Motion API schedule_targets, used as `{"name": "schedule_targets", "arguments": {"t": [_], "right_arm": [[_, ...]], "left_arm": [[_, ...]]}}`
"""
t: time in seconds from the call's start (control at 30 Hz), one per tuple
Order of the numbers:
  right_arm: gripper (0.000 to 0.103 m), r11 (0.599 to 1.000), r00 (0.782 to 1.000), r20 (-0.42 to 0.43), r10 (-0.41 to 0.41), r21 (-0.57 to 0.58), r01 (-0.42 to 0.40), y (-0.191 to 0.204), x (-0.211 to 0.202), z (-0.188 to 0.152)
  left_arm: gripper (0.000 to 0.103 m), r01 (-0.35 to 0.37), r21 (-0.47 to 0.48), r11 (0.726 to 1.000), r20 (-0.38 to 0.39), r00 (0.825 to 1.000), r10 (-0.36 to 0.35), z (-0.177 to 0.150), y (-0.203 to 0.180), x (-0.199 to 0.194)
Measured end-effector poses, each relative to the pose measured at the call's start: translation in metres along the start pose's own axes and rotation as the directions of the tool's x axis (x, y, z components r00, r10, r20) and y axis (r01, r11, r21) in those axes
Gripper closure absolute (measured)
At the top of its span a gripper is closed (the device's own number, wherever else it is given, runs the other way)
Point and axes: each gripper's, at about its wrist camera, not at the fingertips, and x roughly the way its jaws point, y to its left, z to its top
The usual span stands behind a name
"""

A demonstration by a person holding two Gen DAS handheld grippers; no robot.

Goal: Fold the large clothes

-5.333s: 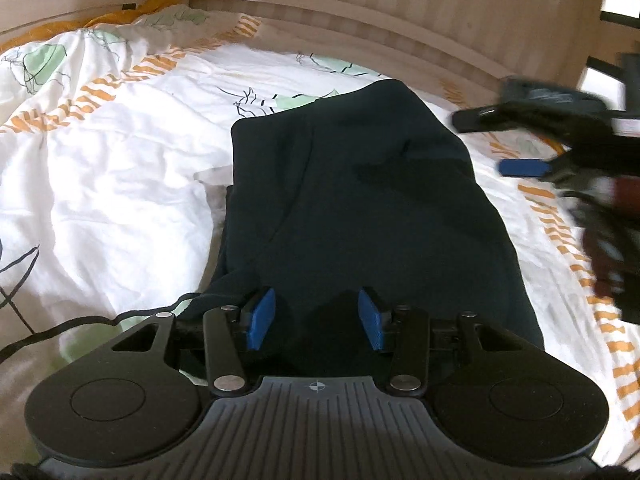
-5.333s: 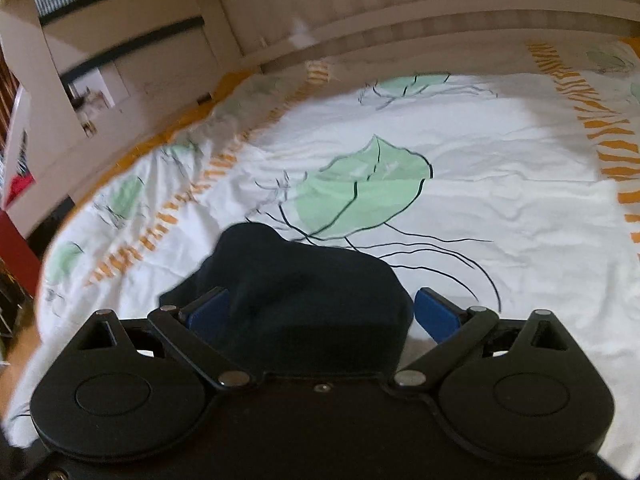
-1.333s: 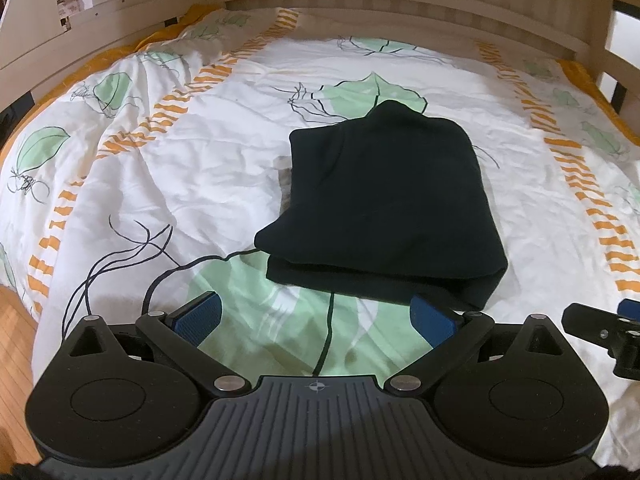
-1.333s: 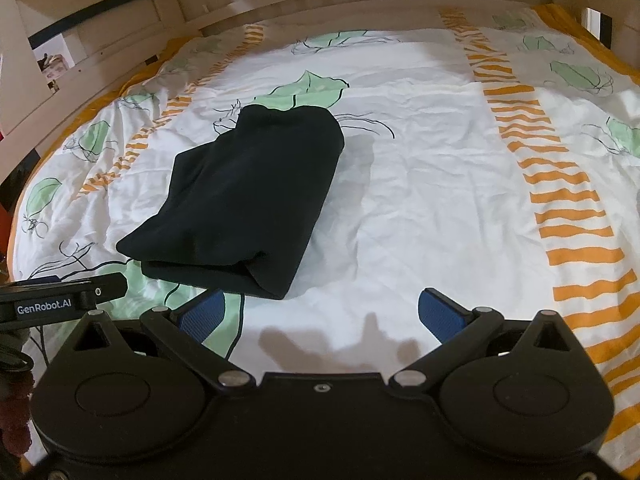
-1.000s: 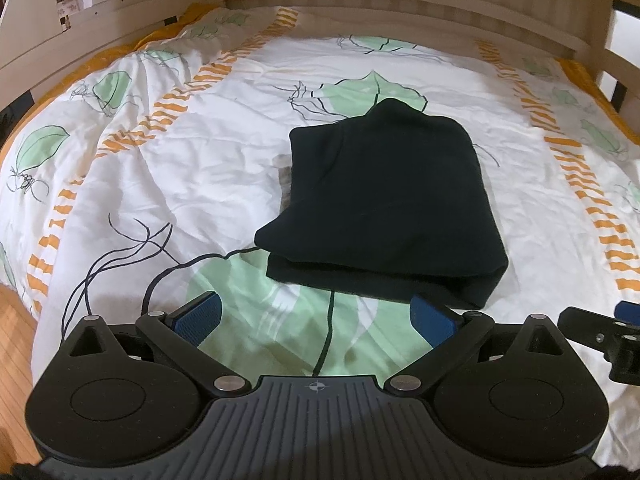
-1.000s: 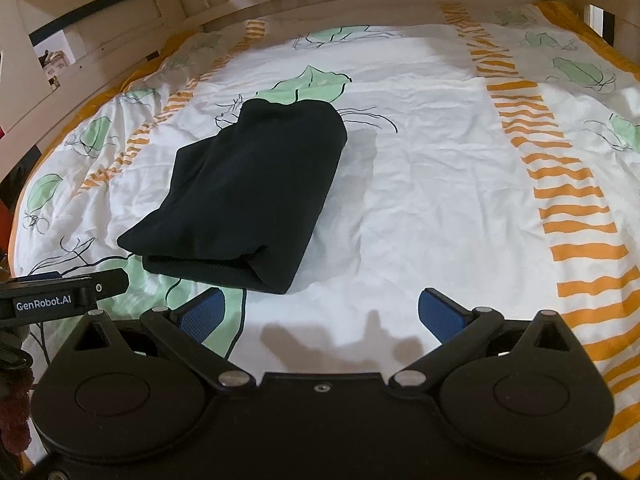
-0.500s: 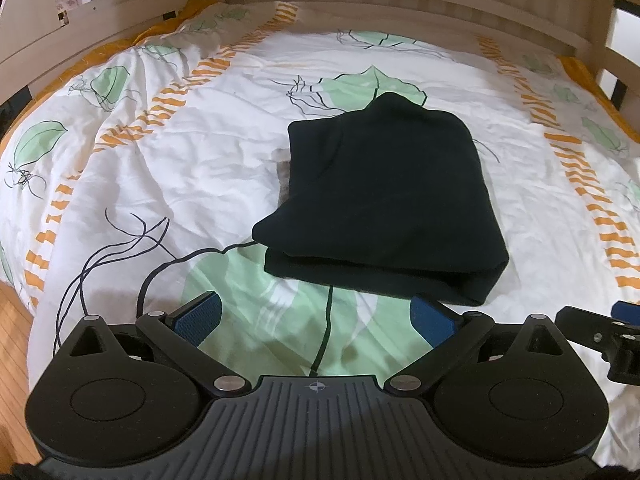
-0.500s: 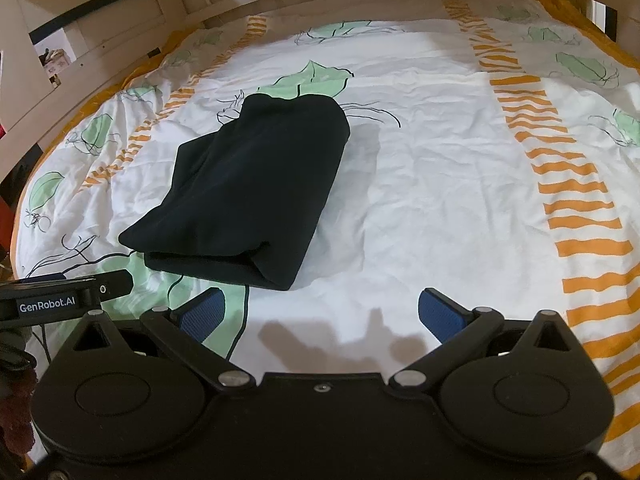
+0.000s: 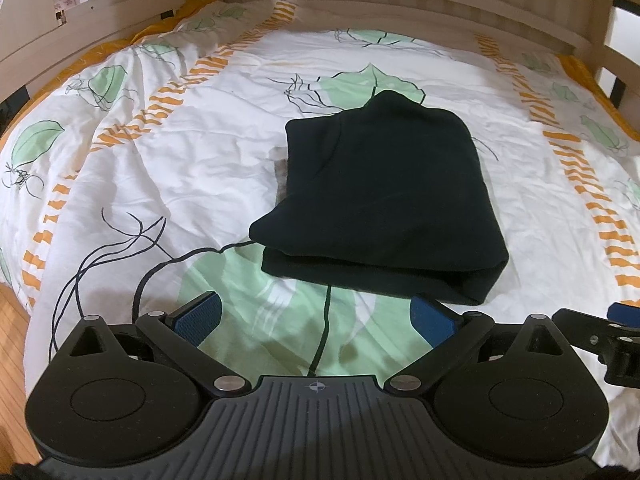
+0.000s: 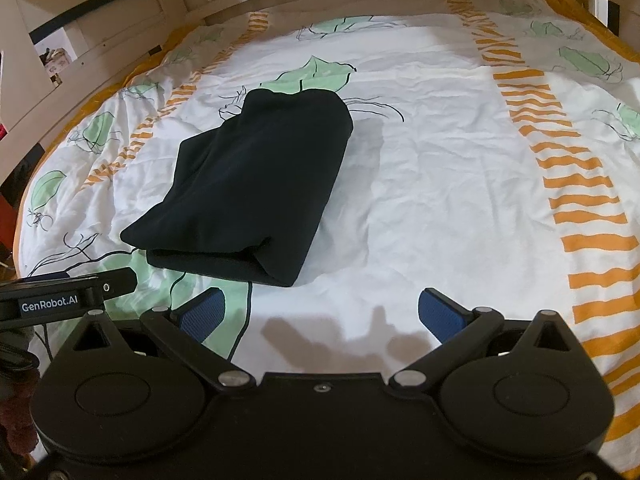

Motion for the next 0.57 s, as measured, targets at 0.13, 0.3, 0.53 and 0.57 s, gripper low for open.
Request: {"name": "schedule_targets", "arguments": {"t": [0.13,0.3,0.53,0.57], "right_arm": [[0.001,1.000,1.000,-0.008,0.002,0.005,-0.002,0.0000,0.0020,-0.0001],[0.001,1.000,1.000,-0.018,0.006,0.008,-0.005,0.0008,0.0051,-0.0007],[0.001,1.000,1.000,-0.027,0.011,0.011,-0.010,0.0011,0.0077,-0.0008],[0.001,1.000,1.000,-0.029,0.012,0.012,-0.012,0.0008,0.0079,-0.0006]], "left_arm": [[0.001,-0.001,0.006,1.000,-0.003,1.000,0.002,-0.0007,-0.0022,0.0031],[0.001,0.002,0.004,1.000,-0.014,1.000,-0.002,-0.0011,-0.0017,0.0055],[0.001,0.006,0.005,1.000,-0.020,1.000,-0.005,0.0003,0.0001,0.0073],[0.001,0.007,0.004,1.000,-0.021,1.000,-0.006,0.0005,0.0003,0.0077]]}}
